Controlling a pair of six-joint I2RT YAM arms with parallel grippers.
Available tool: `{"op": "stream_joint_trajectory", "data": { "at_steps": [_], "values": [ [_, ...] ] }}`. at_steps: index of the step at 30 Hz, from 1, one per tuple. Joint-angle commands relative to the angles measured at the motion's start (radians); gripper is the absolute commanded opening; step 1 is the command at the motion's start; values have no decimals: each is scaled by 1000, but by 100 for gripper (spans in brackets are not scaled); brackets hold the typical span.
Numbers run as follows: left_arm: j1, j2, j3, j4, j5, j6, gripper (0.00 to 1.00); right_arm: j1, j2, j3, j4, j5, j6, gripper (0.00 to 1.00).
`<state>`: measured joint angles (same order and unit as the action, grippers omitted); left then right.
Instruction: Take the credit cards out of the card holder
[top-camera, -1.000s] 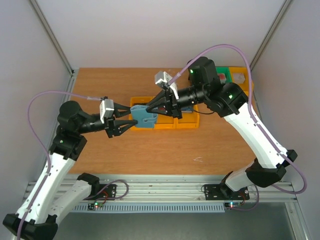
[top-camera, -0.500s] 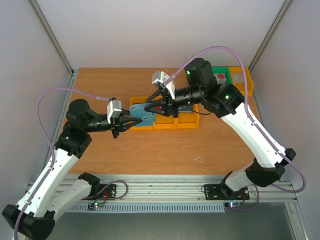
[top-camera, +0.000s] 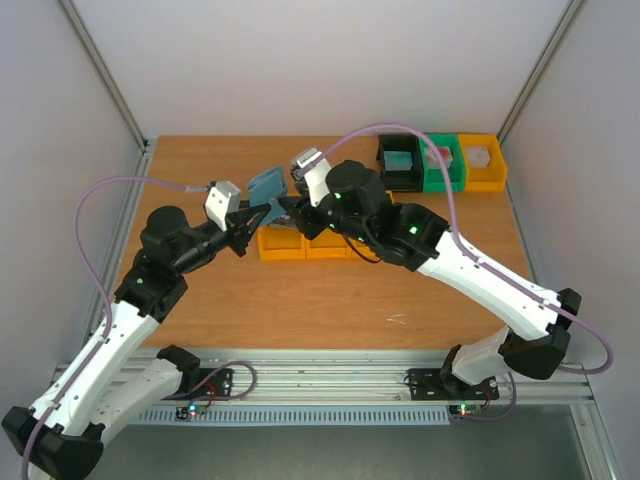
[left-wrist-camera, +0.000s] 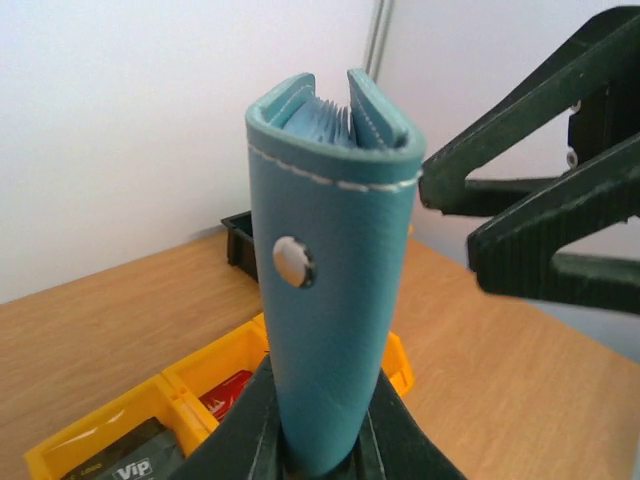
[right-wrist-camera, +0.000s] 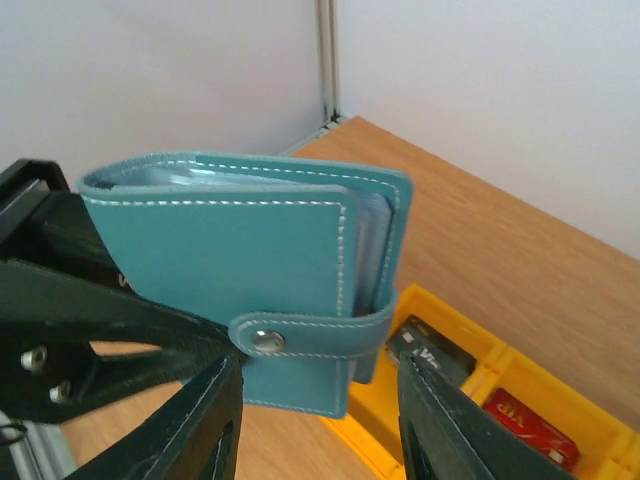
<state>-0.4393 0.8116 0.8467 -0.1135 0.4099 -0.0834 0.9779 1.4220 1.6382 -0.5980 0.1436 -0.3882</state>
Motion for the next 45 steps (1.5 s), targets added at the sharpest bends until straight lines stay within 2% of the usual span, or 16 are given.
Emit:
{"op": "stream_joint_trajectory", "data": {
  "at_steps": [1, 16, 20, 24, 28, 32, 39, 41, 43, 45],
  "values": [
    [-19, 4, -2, 87, -105, -12, 0, 19, 65, 48, 90, 44, 117, 44],
    [-25, 19, 2, 103, -110, -16, 0, 19, 217, 154, 18, 23, 189, 49],
    [-26, 21, 0, 140, -115, -15, 0, 19, 241, 169, -18, 75, 198, 50],
    [-26, 20, -2, 146, -98, -17, 0, 19, 262, 190, -61, 158, 193, 42],
    [-26, 17, -5, 141, -87, -17, 0, 16, 265, 198, -74, 228, 170, 22],
    [-26, 12, -8, 142, -77, -17, 0, -1, 260, 197, -90, 236, 171, 2],
    [-26, 4, -6, 118, -113, -33, 0, -59, 197, 127, -106, 232, 161, 1],
    [-26, 0, -8, 82, -86, -29, 0, -91, 157, 88, -89, 169, 130, 1],
    [-26, -6, -14, 78, -31, -29, 0, -125, 106, 34, -52, 22, 66, 1],
    [-26, -12, -17, 79, 51, -30, 0, -147, 44, -30, -8, -168, -16, 8]
  ]
}}
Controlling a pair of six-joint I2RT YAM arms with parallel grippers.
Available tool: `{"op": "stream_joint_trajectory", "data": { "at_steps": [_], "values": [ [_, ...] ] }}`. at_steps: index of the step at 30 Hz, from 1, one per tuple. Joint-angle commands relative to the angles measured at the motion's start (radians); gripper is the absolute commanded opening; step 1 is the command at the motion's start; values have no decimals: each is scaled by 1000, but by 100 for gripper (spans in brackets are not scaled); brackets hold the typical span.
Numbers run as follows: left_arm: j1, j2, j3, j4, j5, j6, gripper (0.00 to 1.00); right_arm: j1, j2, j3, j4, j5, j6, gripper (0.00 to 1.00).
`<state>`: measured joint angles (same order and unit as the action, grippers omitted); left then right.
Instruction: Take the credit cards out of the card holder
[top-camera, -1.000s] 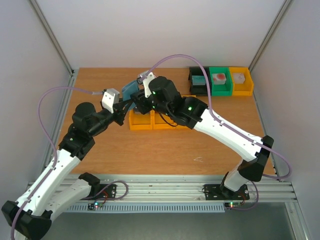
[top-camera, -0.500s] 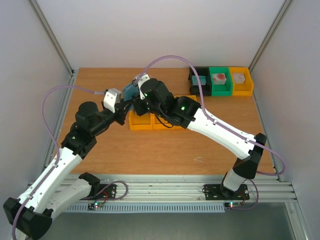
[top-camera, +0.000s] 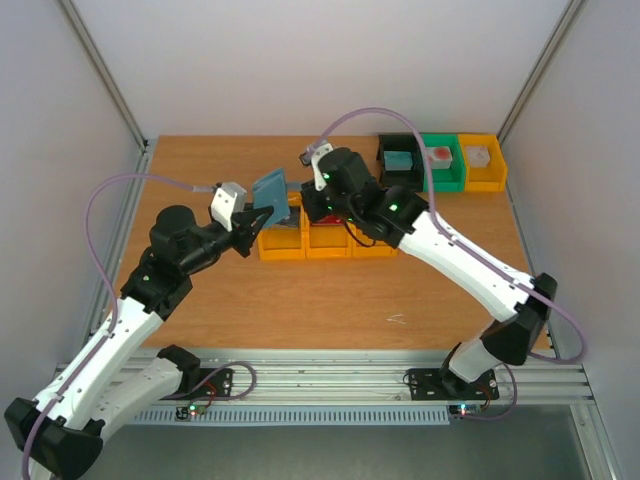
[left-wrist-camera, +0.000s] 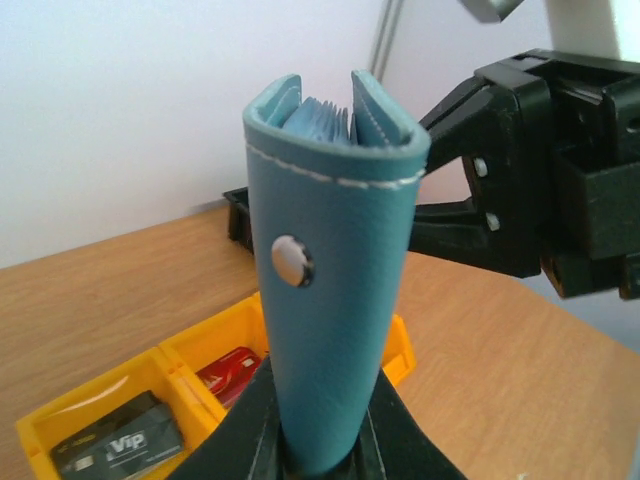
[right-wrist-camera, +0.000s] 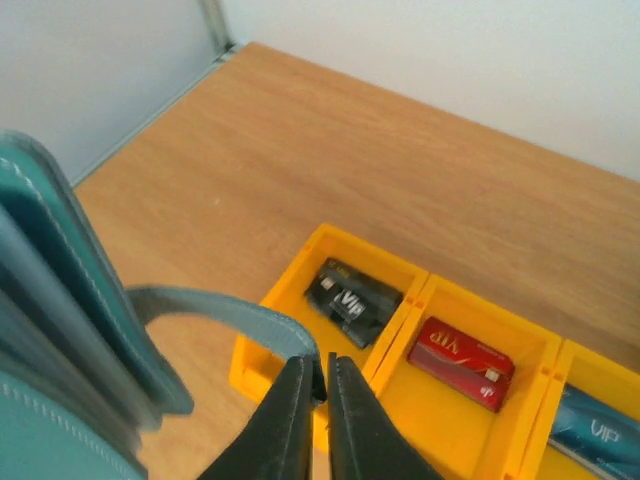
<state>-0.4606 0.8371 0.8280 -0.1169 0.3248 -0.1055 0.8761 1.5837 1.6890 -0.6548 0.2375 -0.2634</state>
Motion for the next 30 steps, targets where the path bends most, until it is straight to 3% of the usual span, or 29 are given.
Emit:
{"op": "stream_joint_trajectory", "data": {
  "at_steps": [1, 4, 12, 19, 23, 27, 30],
  "values": [
    [-4, -39, 0, 90, 181, -9, 0, -51, -150, -118, 65, -373, -176, 18],
    [-4, -39, 5, 106, 307, -29, 0, -57, -211, -157, 67, -533, -236, 36],
    [-4, -35, 18, 172, 549, -58, 0, -75, -278, -163, -1, -608, -271, 42],
    [-1, -24, 16, 223, 633, -30, 0, -77, -310, -134, -97, -677, -350, 61],
    [0, -11, 14, 262, 671, -28, 0, -77, -307, -114, -110, -806, -365, 69],
    [-1, 5, 10, 301, 700, -27, 4, -77, -277, -86, -120, -885, -347, 69],
    [-1, 9, 7, 305, 703, -32, 5, -77, -275, -96, -90, -942, -329, 52]
  ]
}}
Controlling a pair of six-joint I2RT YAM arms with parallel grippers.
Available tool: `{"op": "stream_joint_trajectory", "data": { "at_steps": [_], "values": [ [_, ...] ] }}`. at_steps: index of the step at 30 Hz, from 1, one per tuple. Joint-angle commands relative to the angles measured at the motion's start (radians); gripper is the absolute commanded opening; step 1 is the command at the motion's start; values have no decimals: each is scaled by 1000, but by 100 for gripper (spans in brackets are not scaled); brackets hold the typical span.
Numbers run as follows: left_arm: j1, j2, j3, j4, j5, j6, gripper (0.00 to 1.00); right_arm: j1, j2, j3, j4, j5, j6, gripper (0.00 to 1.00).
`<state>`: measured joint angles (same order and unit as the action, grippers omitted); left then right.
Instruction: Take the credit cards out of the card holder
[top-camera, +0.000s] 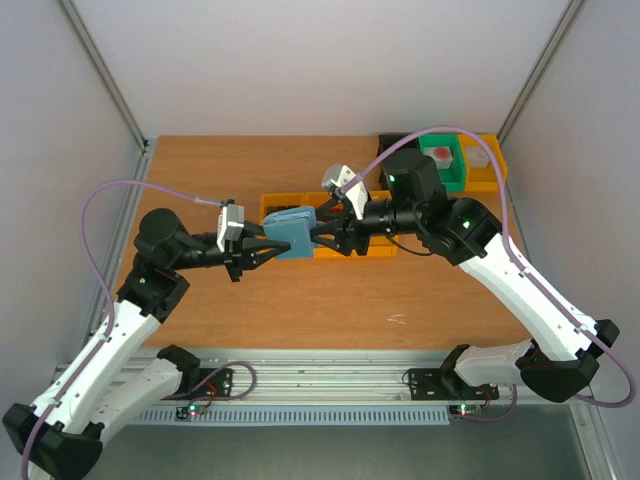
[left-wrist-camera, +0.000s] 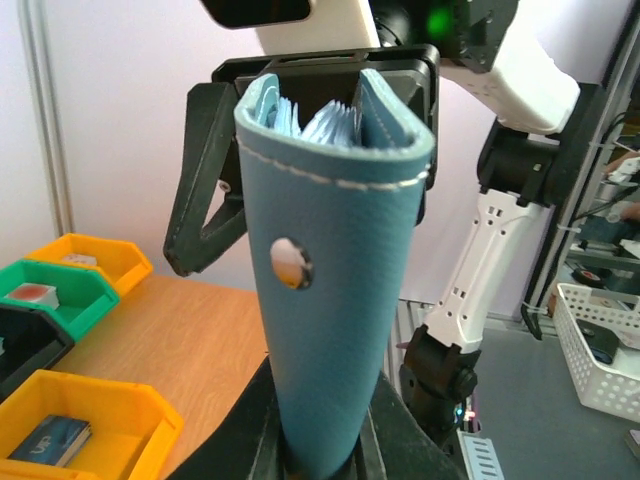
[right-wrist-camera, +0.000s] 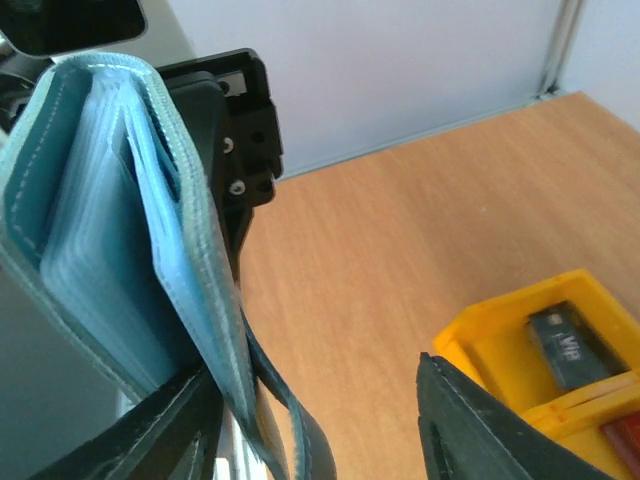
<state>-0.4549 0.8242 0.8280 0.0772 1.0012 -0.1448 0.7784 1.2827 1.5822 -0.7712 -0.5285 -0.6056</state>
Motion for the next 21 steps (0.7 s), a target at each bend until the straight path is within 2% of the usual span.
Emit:
{"op": "stream_joint_trajectory", "data": {
  "at_steps": [1, 4, 7, 8, 9, 10, 12, 15, 16, 18, 21],
  "values": [
    [-7, 23, 6, 110, 23, 2, 5, 22, 27, 11, 32, -201, 19, 46],
    [-6, 21, 0, 103, 8, -16, 5, 22, 37, 20, 29, -259, 27, 31],
    [-7, 18, -6, 96, -15, -39, 5, 21, 42, 27, 20, -289, 26, 5],
    [-6, 16, -9, 90, -39, -44, 7, 21, 39, 25, 22, -284, 27, 2],
    [-7, 14, -12, 84, -72, -54, 14, 21, 34, 21, 28, -271, 30, 1],
    [-7, 10, -16, 73, -119, -61, 37, 22, 28, 14, 41, -243, 42, 1],
    [-6, 4, -25, 51, -255, -80, 68, 21, 11, -4, 70, -135, 67, 1],
    [-7, -2, -47, 30, -445, -88, 94, 22, 13, -6, 83, 34, 113, 1],
    [-7, -4, -52, 28, -462, -68, 99, 22, 25, 4, 75, 88, 141, 1],
    [-7, -9, -64, 31, -438, -18, 99, 30, 48, 24, 68, 195, 190, 1],
    [-7, -8, -67, 25, -448, 2, 99, 75, 76, 58, 60, 434, 248, 1]
  ]
}}
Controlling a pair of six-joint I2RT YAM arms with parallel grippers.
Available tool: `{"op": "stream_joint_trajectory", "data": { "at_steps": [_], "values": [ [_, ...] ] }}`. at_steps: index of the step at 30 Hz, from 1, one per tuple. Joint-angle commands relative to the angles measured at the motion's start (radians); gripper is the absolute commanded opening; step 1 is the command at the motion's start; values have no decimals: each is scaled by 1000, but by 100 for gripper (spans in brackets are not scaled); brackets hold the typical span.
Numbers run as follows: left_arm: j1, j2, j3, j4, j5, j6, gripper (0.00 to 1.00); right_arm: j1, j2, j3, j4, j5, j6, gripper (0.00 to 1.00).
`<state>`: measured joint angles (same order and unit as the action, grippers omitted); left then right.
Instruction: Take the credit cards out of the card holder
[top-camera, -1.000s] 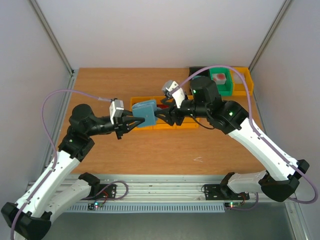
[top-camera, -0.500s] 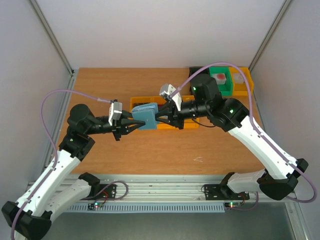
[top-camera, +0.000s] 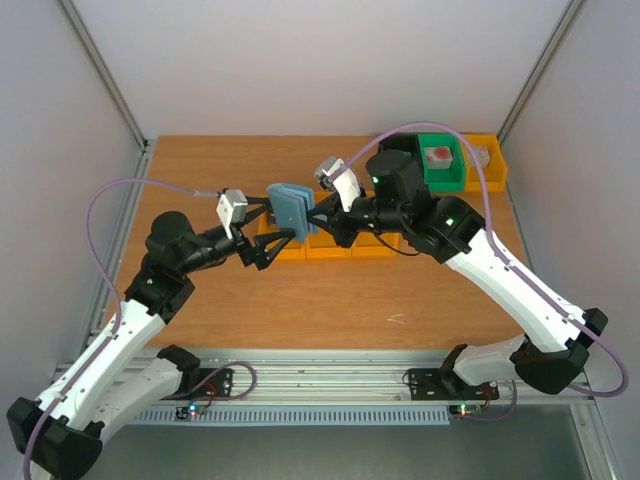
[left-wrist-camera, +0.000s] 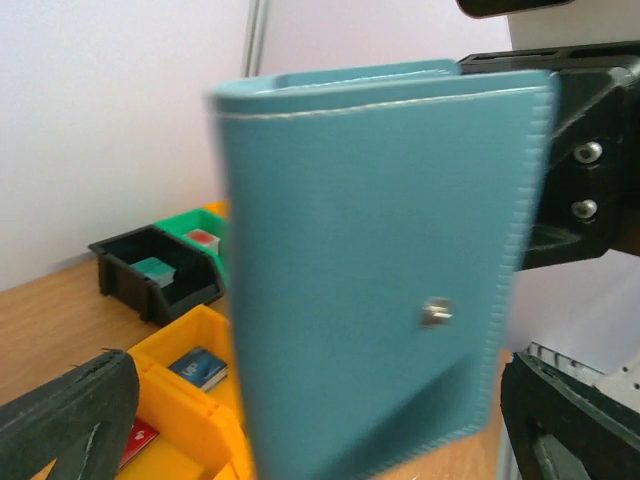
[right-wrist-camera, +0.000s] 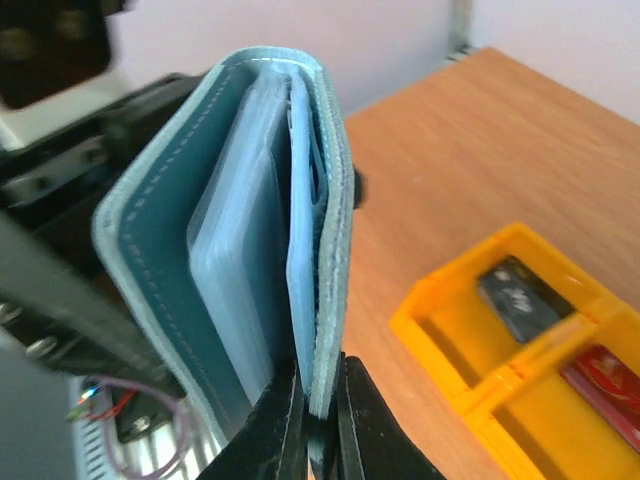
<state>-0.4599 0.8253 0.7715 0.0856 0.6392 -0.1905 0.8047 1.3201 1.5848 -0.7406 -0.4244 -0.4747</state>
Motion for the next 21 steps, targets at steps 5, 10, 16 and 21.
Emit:
{"op": "stream_joint_trajectory", "data": {
  "at_steps": [5, 10, 16, 21],
  "values": [
    [-2, 10, -7, 14, -226, 26, 99, 144, 109, 112, -11, 702, 152, 1],
    [-2, 35, 7, -23, -354, 33, 99, 165, 141, 145, -12, 653, 131, 1],
    [-2, 41, 6, -9, -435, 42, 100, 165, 160, 144, -18, 618, 93, 1],
    [0, 37, 18, -35, -436, 67, 99, 160, 130, 118, 15, 559, 55, 1]
  ]
}}
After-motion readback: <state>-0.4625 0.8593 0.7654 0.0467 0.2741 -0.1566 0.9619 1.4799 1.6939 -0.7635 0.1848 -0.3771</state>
